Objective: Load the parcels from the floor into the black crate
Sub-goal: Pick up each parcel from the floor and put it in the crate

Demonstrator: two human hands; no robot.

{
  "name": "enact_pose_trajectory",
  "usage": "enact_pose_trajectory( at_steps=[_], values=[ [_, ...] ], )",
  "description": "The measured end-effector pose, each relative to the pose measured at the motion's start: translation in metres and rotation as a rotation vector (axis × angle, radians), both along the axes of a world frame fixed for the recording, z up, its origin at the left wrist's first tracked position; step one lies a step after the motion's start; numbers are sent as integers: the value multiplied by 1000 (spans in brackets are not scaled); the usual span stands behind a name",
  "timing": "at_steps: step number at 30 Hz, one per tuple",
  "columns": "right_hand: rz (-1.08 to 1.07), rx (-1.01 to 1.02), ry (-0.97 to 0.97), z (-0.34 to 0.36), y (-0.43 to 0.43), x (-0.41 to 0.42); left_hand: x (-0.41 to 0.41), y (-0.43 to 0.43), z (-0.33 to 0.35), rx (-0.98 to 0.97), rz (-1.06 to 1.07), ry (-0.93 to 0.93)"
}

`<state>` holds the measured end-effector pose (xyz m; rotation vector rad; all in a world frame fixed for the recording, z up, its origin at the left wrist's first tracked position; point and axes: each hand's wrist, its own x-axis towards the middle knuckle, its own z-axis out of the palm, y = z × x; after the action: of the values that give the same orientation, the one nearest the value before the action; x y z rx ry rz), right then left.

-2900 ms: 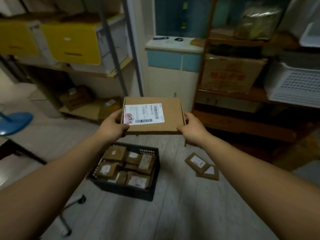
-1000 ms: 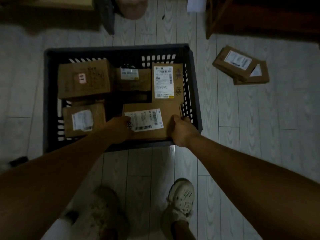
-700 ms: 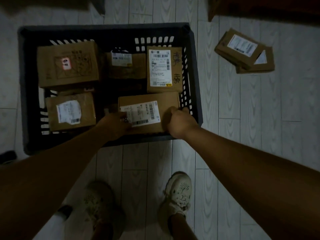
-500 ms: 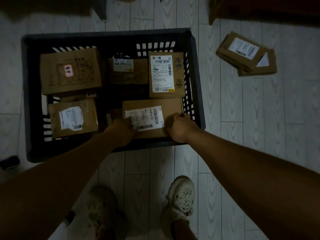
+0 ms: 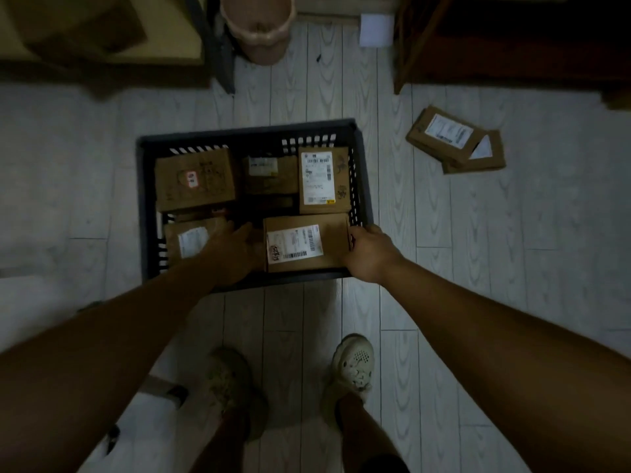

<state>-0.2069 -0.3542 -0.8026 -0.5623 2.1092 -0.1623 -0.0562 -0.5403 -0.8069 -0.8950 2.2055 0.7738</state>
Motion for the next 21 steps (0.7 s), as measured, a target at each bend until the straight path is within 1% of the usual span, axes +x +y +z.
enact_pose_trajectory(
  at_steps=[2, 5, 8, 9, 11, 13, 15, 16, 18, 21],
  values=[
    [-60, -21, -10, 54, 13, 4, 9, 9, 59, -6, 26, 11],
    [-67, -50, 8, 130, 37, 10, 23, 29, 147, 76, 101, 75],
    [-37, -61, 36, 200, 60, 13, 40, 52, 225, 183, 189, 195],
    [-32, -75, 58, 223, 67, 13, 44, 61, 249, 187, 205, 236],
    [-36, -105, 93, 261, 79, 8, 50, 76, 280, 174, 188, 294],
    [-60, -147, 143, 300, 94, 4, 53, 89, 308, 131, 183, 306],
    [-106, -185, 207, 336, 114, -1, 47, 100, 334, 155, 204, 328],
    [-131, -205, 241, 352, 125, -3, 40, 103, 344, 145, 178, 345],
    [-188, -221, 308, 379, 149, -8, 21, 112, 368, 51, 53, 321],
    [-275, -213, 388, 411, 188, -13, -7, 137, 402, 9, 6, 364]
  ],
)
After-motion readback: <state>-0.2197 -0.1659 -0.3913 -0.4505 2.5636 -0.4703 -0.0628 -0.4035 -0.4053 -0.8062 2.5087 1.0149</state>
